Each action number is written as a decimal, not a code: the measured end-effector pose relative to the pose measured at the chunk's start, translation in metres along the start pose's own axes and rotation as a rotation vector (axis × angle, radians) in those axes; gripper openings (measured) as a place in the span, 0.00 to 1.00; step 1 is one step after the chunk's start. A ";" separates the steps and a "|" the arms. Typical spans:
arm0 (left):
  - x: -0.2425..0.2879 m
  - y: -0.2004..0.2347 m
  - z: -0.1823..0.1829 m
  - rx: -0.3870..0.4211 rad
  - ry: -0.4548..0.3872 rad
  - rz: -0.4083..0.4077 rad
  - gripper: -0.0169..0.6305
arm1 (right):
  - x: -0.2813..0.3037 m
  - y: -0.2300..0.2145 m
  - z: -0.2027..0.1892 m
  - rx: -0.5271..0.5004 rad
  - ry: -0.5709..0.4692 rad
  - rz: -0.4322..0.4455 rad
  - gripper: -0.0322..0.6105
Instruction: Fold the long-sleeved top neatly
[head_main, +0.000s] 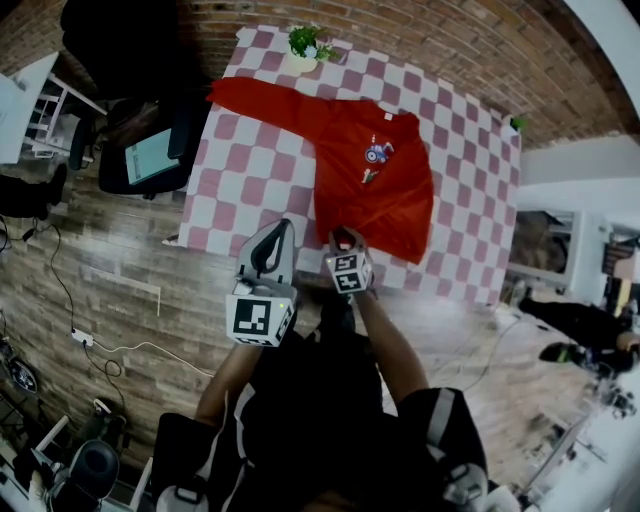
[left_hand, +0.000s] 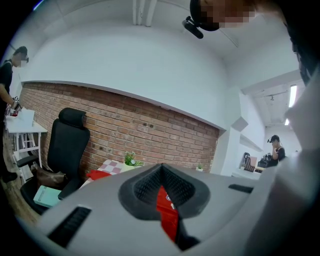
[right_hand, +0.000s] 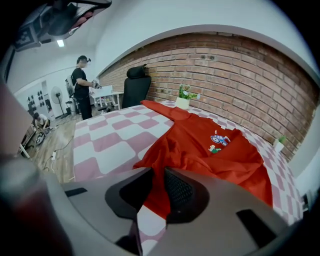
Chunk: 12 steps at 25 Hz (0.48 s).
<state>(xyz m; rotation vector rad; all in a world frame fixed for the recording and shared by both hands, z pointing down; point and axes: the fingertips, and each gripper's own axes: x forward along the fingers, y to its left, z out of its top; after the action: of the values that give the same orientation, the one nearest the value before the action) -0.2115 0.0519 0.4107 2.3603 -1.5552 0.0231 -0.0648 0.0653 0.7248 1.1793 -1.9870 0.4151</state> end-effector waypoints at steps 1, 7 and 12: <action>0.000 0.000 0.000 -0.002 0.001 -0.004 0.04 | 0.000 0.003 0.000 0.000 0.003 0.012 0.14; -0.002 0.003 0.001 0.004 -0.001 -0.026 0.04 | -0.008 0.009 0.007 0.059 -0.030 -0.003 0.16; -0.006 0.008 0.003 0.006 -0.003 -0.038 0.04 | -0.029 0.011 0.028 0.179 -0.109 0.008 0.13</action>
<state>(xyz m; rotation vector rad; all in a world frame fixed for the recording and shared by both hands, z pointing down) -0.2214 0.0531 0.4086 2.3949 -1.5140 0.0156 -0.0789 0.0713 0.6858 1.3304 -2.0828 0.5530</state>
